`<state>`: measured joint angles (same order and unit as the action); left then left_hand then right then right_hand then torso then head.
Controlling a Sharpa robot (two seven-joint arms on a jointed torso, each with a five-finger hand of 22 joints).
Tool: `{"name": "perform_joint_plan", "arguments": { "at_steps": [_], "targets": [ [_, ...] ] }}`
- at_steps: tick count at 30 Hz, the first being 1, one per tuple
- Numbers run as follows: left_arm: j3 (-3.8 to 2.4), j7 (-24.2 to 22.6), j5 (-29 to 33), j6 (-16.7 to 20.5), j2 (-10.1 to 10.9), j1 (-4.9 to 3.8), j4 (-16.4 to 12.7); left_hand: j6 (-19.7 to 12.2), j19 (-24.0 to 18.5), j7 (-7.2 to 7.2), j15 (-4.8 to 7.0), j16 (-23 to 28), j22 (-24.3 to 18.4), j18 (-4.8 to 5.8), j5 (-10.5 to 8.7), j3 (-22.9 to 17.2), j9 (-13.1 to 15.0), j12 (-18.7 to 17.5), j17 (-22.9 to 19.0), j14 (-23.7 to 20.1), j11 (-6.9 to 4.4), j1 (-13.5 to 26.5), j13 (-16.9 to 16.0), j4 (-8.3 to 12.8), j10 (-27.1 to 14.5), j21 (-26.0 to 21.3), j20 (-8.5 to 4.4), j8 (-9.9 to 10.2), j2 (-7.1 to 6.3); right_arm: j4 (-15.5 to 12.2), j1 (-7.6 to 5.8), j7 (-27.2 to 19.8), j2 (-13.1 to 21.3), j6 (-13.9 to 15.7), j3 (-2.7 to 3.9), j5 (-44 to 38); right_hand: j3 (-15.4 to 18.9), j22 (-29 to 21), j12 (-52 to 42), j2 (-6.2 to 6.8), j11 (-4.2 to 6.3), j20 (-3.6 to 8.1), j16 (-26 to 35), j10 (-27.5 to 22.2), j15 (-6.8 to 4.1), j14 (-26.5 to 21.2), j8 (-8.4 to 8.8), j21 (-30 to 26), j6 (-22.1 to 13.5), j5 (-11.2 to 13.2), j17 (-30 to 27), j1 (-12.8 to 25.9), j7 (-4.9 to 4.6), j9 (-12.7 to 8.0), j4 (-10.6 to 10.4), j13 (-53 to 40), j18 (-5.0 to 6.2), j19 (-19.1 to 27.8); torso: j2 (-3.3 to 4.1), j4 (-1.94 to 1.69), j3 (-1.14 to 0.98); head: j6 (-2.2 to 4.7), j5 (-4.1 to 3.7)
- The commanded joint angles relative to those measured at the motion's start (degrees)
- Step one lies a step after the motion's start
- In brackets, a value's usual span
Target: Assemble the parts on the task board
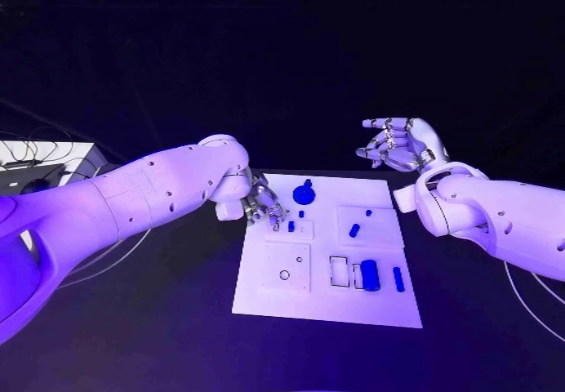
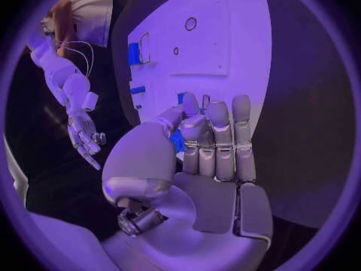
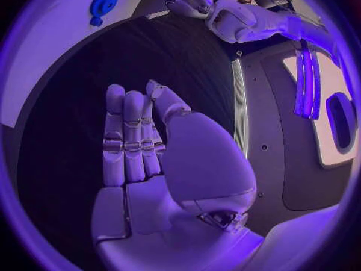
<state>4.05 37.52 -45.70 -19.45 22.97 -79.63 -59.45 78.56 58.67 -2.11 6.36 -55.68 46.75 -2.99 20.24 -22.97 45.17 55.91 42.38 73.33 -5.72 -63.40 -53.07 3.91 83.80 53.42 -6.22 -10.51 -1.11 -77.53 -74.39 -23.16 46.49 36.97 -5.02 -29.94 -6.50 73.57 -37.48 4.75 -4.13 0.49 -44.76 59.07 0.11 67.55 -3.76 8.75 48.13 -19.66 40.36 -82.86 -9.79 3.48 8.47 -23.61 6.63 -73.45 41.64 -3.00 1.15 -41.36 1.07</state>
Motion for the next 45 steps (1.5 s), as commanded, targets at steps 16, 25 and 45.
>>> {"name": "perform_joint_plan", "arguments": {
  "at_steps": [16, 25, 45],
  "targets": [
    [-0.40, -1.62, -2.85, -5.70, 0.18, 0.01, 1.64, 0.44, -0.84, -1.30, -0.32, -0.38, 0.40, -0.75, -0.18, -1.82, -0.48, -0.22, 0.45, -0.53, -0.26, -1.75, -0.15, 1.16, 0.88, 0.68, 1.12, -0.90, -0.76, -0.41, -0.02, -0.20, 0.06, -1.40, 0.04, -1.41, -0.06, 0.23, -0.43, -0.56, -0.21, 0.18, 0.26, -0.45, 0.16, -0.44, -0.15, -0.37, 0.61, -0.22, 0.09, -0.17, -1.21, 0.06, 0.40, 0.13, 0.47, 0.42, 0.06, 0.05, 0.03, -0.31, -0.12],
    [-1.05, -2.78, -0.68, -0.92, 2.56, 0.02, -0.28, -1.97, -1.41, -0.99, -0.59, 1.03, -0.71, 0.07, -0.63, 7.25, -1.20, -6.22, -0.55, -2.23, -0.02, 1.18, 6.09, -4.50, -1.76, -0.98, 0.68, 0.08, -1.32, -0.52, -0.02, -0.18, 0.19, -1.57, 0.04, -1.50, -0.05, 0.50, -0.59, -0.58, -0.22, 0.16, 0.19, -0.48, 0.17, -0.44, -0.13, -0.57, 0.28, -0.20, 0.11, -0.21, -1.21, 0.05, 0.43, 0.21, 0.51, 0.33, 0.02, 0.00, 0.07, -0.37, -0.25],
    [-4.26, -6.43, 0.55, 12.10, 11.20, 0.35, -8.38, -12.63, -5.42, 5.79, -5.79, 11.53, -8.92, 0.32, -0.44, 33.92, -16.20, -21.52, -10.85, -11.83, 5.62, -10.96, 24.41, -13.91, -11.96, -14.02, 5.73, 6.46, 0.40, -0.42, 0.01, -0.19, 0.50, -1.66, -0.01, -1.89, -0.03, 0.65, -0.64, -0.58, -0.22, 0.16, 0.19, -0.50, 0.17, -0.43, -0.12, -0.68, 0.09, -0.18, 0.09, -0.25, -1.23, 0.03, 0.46, 0.26, 0.51, 0.28, 0.08, -0.02, 0.02, -0.23, -0.13]
  ]
}}
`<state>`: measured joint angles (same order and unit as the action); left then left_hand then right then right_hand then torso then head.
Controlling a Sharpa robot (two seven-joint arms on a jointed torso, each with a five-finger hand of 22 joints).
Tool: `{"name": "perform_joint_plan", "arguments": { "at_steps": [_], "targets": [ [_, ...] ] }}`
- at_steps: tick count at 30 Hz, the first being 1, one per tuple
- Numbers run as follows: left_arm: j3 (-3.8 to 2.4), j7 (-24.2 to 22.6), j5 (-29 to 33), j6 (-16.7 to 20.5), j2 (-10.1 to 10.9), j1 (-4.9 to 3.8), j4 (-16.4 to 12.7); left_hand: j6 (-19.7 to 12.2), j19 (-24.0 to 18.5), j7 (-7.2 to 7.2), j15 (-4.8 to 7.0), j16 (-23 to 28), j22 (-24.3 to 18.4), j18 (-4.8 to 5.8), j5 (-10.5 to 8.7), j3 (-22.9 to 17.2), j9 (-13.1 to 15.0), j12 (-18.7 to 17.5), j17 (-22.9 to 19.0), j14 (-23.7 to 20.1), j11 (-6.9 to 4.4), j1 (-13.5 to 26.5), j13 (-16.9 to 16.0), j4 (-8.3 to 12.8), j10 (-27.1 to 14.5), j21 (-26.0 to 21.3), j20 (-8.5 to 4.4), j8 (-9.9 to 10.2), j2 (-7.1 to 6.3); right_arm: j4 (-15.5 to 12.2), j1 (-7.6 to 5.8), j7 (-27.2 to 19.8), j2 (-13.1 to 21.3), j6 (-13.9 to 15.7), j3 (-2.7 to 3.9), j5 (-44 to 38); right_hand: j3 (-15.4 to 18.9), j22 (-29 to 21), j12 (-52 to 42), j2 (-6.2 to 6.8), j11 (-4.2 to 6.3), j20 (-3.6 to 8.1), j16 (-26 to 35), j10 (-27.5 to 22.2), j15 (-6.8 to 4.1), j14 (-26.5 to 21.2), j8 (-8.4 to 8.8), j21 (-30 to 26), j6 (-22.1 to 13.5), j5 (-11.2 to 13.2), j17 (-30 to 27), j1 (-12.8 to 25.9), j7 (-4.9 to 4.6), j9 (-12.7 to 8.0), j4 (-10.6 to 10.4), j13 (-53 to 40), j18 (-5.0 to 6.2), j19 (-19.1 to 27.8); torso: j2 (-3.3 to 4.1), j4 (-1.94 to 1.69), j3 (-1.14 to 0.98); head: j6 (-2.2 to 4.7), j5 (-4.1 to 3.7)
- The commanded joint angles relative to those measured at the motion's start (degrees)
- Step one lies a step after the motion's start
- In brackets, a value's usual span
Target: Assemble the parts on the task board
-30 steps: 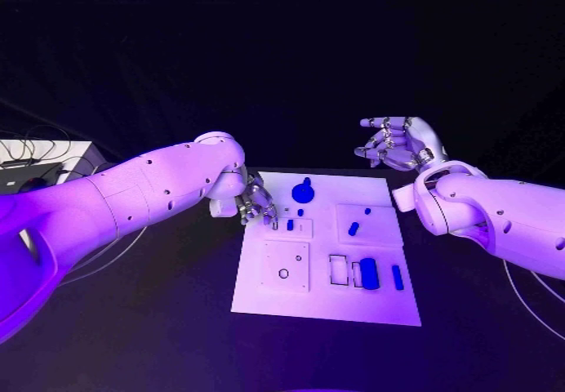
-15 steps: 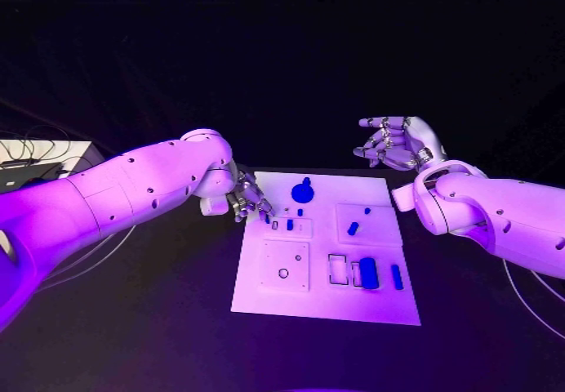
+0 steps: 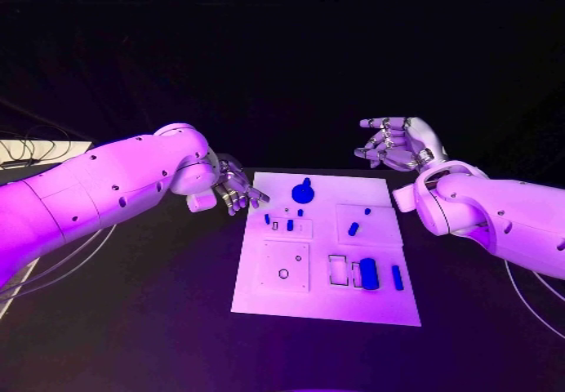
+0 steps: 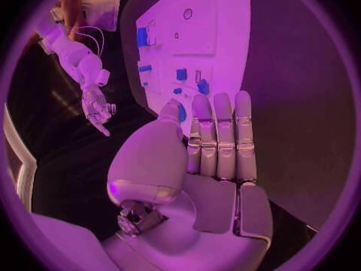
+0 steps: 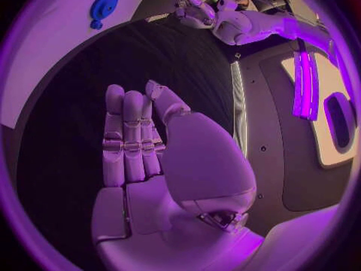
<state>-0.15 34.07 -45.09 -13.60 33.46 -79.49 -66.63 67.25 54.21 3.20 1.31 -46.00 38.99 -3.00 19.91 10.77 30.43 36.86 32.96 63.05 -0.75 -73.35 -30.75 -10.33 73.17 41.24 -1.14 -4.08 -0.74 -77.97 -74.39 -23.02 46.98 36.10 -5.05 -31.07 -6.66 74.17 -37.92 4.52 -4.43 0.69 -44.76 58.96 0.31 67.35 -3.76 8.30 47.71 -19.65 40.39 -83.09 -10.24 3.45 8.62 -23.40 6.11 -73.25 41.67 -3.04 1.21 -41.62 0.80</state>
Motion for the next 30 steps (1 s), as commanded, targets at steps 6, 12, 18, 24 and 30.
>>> {"name": "perform_joint_plan", "arguments": {
  "at_steps": [6, 12, 18, 24, 30],
  "targets": [
    [-0.08, -5.13, -0.90, 10.62, 2.75, 0.93, -3.79, -3.44, 1.02, 1.96, -2.78, 8.33, -7.77, -0.37, 0.00, 1.05, -8.96, -14.46, -9.06, -1.67, 2.86, -3.12, 15.62, -0.41, -3.02, -9.93, 2.81, -0.28, 0.03, 0.16, 0.04, -0.28, 0.03, -0.82, -0.05, -1.02, 0.12, 0.05, -0.19, -0.35, 0.07, -0.04, 0.19, -0.39, -0.04, -0.23, -0.12, -0.23, 0.51, -0.20, 0.07, -0.02, -0.78, 0.06, 0.31, 0.05, 1.03, 0.08, -0.07, -0.05, -0.02, 0.01, 0.22],
    [-0.05, -5.00, -0.22, 10.91, 3.19, 1.58, -4.38, -3.67, 7.59, 2.27, -0.87, 0.20, -5.05, -1.99, -0.02, 1.42, -12.21, -16.78, -5.34, 5.64, 3.27, -1.84, 21.19, -2.79, -4.61, -4.78, 0.75, -1.18, 0.01, 0.29, 0.06, -0.19, -0.03, -0.91, -0.13, -1.26, 0.15, 0.18, -0.24, -0.39, 0.07, -0.06, 0.19, -0.41, -0.03, -0.23, -0.13, -0.39, 0.42, -0.18, 0.05, 0.02, -0.80, 0.06, 0.27, 0.12, 1.03, 0.04, -0.09, 0.03, -0.06, 0.13, 0.49],
    [0.09, -2.20, -0.98, 8.20, 1.52, 1.79, -2.18, -1.22, 9.62, 1.49, 1.24, -9.19, 2.37, -3.21, -0.31, 1.40, -13.73, -14.02, 1.99, 10.52, 1.66, -0.01, 21.73, -5.81, -0.60, 5.28, -1.43, -3.94, -0.61, 0.41, 0.08, -0.07, -0.18, -1.04, -0.21, -1.44, 0.16, 0.21, -0.25, -0.40, 0.06, -0.06, 0.19, -0.41, -0.03, -0.23, -0.13, -0.42, 0.41, -0.18, 0.05, 0.03, -0.80, 0.06, 0.26, 0.13, 1.03, 0.03, 0.00, 0.07, -0.06, 0.30, 0.47],
    [0.46, 1.21, -2.83, 3.49, -1.31, 1.82, 1.37, 0.26, 9.20, 0.32, 2.41, -13.58, 7.72, -4.46, -1.22, 0.41, -14.04, -10.49, 6.91, 13.17, 0.43, 4.17, 18.46, -5.96, 1.25, 12.23, -2.18, -5.77, -1.12, 0.43, 0.10, -0.01, -0.37, -1.15, -0.25, -1.65, 0.16, 0.21, -0.25, -0.40, 0.06, -0.06, 0.19, -0.41, -0.03, -0.23, -0.13, -0.42, 0.41, -0.18, 0.05, 0.03, -0.80, 0.06, 0.26, 0.13, 1.03, 0.03, 0.04, 0.10, -0.05, 0.41, 0.57],
    [0.64, 3.31, -3.59, -1.78, -4.28, 1.79, 4.62, 0.09, 9.32, -0.26, 2.90, -13.99, 10.84, -4.85, -1.00, 0.36, -11.96, -6.97, 9.94, 14.50, -0.27, 4.52, 13.95, -5.85, 1.08, 15.82, -2.27, -7.33, -0.34, 0.49, 0.11, 0.03, -0.61, -1.27, -0.27, -1.77, 0.16, 0.21, -0.25, -0.40, 0.06, -0.06, 0.19, -0.41, -0.03, -0.23, -0.13, -0.42, 0.41, -0.18, 0.05, 0.03, -0.80, 0.06, 0.26, 0.13, 1.03, 0.03, 0.11, 0.13, -0.04, 0.50, 0.66]
  ]
}}
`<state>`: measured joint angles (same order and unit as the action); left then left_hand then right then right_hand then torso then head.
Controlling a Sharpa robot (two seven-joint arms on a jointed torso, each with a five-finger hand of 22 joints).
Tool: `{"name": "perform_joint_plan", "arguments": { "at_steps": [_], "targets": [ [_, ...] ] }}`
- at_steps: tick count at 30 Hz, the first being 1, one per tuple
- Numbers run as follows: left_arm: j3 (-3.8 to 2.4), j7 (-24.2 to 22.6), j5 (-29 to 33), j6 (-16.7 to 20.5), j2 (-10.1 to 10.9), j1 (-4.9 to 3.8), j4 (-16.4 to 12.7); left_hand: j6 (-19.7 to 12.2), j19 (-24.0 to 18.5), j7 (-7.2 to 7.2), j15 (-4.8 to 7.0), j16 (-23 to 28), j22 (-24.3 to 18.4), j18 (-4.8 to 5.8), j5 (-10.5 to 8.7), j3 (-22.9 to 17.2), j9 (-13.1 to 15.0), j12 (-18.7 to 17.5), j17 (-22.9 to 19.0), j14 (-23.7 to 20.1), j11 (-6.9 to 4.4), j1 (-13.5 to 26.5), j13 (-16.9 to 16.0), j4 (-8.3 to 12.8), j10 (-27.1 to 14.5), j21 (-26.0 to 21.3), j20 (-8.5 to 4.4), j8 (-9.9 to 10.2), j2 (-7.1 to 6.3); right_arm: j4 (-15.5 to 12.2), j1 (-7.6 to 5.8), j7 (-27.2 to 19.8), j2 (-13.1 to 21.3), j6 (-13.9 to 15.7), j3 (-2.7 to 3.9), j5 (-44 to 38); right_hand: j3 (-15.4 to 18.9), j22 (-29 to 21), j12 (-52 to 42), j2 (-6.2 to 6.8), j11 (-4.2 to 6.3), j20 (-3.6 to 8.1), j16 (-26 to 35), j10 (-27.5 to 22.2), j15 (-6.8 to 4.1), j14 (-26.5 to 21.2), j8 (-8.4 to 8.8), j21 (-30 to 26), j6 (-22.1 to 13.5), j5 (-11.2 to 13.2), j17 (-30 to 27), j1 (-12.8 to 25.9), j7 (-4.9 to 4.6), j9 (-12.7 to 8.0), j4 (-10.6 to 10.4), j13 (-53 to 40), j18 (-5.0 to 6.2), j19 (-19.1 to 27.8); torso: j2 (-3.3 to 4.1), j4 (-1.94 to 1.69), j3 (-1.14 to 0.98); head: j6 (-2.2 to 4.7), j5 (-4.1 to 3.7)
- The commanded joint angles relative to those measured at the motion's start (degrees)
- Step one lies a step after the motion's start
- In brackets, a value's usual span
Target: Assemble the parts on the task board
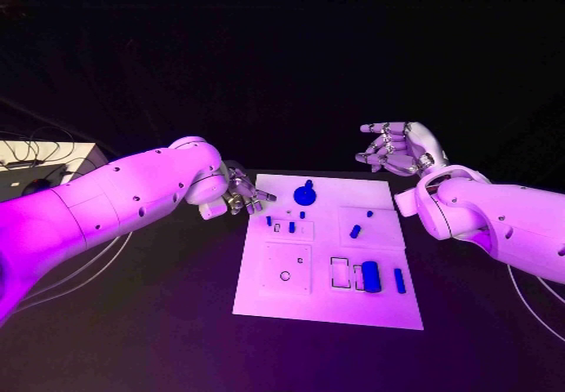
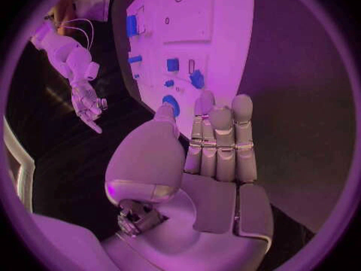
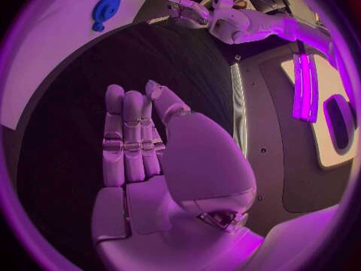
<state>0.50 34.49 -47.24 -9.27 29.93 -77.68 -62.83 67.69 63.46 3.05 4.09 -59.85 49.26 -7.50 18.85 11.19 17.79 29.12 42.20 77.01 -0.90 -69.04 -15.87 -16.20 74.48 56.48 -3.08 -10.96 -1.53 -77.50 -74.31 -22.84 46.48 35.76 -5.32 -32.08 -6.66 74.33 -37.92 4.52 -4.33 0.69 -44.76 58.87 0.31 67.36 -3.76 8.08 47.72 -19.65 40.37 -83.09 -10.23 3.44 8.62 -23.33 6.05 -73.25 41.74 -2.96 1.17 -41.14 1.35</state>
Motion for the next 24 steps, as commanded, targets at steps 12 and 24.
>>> {"name": "perform_joint_plan", "arguments": {
  "at_steps": [12, 24],
  "targets": [
    [-0.10, 5.39, -1.29, -14.48, -4.76, -0.29, 5.56, -1.87, 1.54, -0.45, 0.64, -1.65, 3.81, 0.01, 1.16, -0.79, 8.13, 9.05, 6.36, 2.19, -0.74, -0.94, -10.47, 2.05, -2.61, 3.91, -0.68, -1.17, 2.32, 0.18, 0.07, -0.11, -0.50, -1.03, -0.01, -0.83, 0.21, 0.22, -0.34, -0.41, -0.09, -0.10, 0.20, -0.38, 0.02, -0.29, -0.01, -0.54, -0.45, -0.28, 0.04, 0.03, -0.92, 0.02, 0.15, 0.15, 1.08, -0.04, -0.03, -0.01, 0.00, -0.36, 0.03],
    [0.10, 5.65, -0.79, -14.35, -6.49, -0.32, 7.85, -1.67, 1.82, -0.63, 0.71, -1.85, 4.27, 0.09, 1.20, -2.25, 9.19, 8.98, 7.11, 2.46, -0.87, -0.32, -11.16, 2.20, -2.42, 4.39, -0.69, -0.95, 2.49, 0.09, 0.07, -0.11, -0.58, -1.07, -0.02, -0.87, 0.21, 0.22, -0.34, -0.41, -0.09, -0.10, 0.20, -0.38, 0.02, -0.29, -0.01, -0.54, -0.45, -0.28, 0.04, 0.03, -0.92, 0.02, 0.15, 0.15, 1.08, -0.04, 0.02, -0.03, 0.08, -0.54, -0.11]
  ]
}}
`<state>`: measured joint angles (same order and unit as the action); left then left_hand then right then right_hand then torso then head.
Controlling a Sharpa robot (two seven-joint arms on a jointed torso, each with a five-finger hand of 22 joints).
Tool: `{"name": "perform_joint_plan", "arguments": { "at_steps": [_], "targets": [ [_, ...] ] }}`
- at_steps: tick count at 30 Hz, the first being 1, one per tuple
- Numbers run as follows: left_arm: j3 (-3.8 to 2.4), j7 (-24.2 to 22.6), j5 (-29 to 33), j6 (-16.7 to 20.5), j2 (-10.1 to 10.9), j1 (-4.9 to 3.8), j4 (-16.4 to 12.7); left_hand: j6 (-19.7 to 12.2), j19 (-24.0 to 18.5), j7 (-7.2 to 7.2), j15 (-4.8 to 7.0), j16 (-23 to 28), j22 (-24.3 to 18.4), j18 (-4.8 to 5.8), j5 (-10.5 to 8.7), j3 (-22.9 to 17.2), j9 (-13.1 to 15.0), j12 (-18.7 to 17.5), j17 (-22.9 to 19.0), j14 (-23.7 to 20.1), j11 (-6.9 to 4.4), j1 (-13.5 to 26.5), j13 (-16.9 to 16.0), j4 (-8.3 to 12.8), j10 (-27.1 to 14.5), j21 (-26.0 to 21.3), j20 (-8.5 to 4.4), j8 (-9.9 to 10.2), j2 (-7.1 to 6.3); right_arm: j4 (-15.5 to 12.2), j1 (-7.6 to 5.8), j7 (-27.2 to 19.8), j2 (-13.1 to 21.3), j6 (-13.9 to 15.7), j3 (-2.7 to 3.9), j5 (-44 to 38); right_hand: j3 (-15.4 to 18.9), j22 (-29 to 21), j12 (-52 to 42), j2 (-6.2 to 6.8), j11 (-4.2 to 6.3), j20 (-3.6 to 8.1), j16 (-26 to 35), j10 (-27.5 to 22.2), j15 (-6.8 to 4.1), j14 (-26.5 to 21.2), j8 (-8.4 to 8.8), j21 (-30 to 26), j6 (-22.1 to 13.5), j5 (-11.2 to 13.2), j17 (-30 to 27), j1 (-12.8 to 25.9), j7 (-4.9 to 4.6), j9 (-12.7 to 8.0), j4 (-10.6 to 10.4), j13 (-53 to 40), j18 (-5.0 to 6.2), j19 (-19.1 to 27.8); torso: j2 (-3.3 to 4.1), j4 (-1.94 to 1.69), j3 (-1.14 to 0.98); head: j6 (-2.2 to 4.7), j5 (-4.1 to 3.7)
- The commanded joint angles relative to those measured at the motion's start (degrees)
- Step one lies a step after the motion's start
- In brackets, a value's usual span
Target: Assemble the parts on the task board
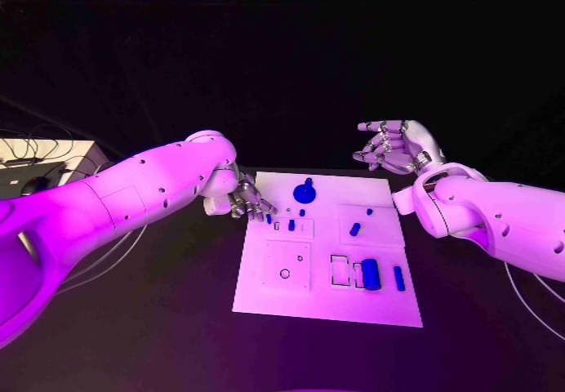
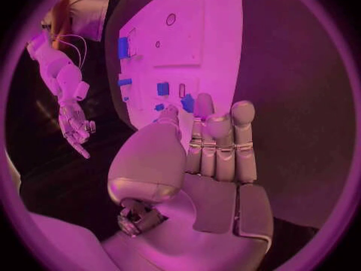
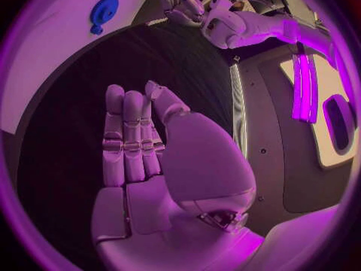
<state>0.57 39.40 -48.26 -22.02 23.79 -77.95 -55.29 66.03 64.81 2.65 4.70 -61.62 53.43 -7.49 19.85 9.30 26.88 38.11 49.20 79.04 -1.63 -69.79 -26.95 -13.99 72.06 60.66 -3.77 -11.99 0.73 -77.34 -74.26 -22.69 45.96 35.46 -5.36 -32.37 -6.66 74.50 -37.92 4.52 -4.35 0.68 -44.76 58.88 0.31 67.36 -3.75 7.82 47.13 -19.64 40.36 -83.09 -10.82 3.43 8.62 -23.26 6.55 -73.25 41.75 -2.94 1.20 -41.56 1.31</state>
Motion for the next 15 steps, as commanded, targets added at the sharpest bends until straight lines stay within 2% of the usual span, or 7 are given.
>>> {"name": "perform_joint_plan", "arguments": {
  "at_steps": [1, 7, 15],
  "targets": [
    [0.08, 0.74, 0.30, -1.39, -0.51, -0.05, 0.50, 0.01, 0.54, -0.26, 0.13, -0.18, 0.21, 0.09, 0.22, -0.42, 0.16, 0.03, 0.23, 0.48, -0.16, 0.44, -0.13, -0.03, 0.04, 0.31, 0.00, 0.06, 0.34, -0.09, 0.02, -0.27, -0.07, -0.78, 0.01, -0.58, 0.21, 0.05, -0.34, -0.41, -0.07, -0.09, 0.20, -0.40, 0.02, -0.29, -0.01, -0.28, 0.14, -0.28, 0.05, 0.03, -0.34, 0.03, 0.15, 0.08, 0.58, -0.04, 0.00, -0.05, 0.05, -0.15, -0.10],
    [0.26, 0.64, 0.58, -0.28, -1.01, -0.03, 1.10, -0.07, 0.56, -0.28, 0.16, -0.34, 0.38, 0.08, 0.22, -0.63, 0.66, 0.10, 0.53, 0.53, -0.18, 0.57, -0.42, -0.12, 0.00, 0.50, -0.02, 0.03, 0.64, -0.25, 0.02, -0.27, -0.14, -0.85, 0.01, -0.61, 0.21, 0.05, -0.34, -0.41, -0.07, -0.09, 0.20, -0.40, 0.02, -0.29, -0.01, -0.28, 0.14, -0.28, 0.05, 0.03, -0.34, 0.03, 0.15, 0.08, 0.58, -0.04, 0.08, -0.02, 0.08, -0.34, -0.18],
    [0.31, 0.43, 0.54, 0.83, -1.35, -0.02, 1.66, -0.15, 0.60, -0.27, 0.13, -0.35, 0.56, 0.13, 0.25, -0.77, 0.87, 0.07, 0.59, 0.47, -0.16, 0.51, -0.52, -0.15, -0.11, 0.67, -0.06, 0.04, 0.84, -0.32, 0.02, -0.23, -0.21, -1.14, 0.01, -0.62, 0.22, 0.28, -0.48, -0.46, -0.05, -0.11, 0.06, -0.36, 0.00, -0.14, -0.05, -0.63, 0.02, -0.31, 0.08, 0.04, -0.36, 0.03, -0.04, 0.15, 0.58, -0.21, -0.03, -0.04, -0.02, -0.75, -0.29]
  ]
}}
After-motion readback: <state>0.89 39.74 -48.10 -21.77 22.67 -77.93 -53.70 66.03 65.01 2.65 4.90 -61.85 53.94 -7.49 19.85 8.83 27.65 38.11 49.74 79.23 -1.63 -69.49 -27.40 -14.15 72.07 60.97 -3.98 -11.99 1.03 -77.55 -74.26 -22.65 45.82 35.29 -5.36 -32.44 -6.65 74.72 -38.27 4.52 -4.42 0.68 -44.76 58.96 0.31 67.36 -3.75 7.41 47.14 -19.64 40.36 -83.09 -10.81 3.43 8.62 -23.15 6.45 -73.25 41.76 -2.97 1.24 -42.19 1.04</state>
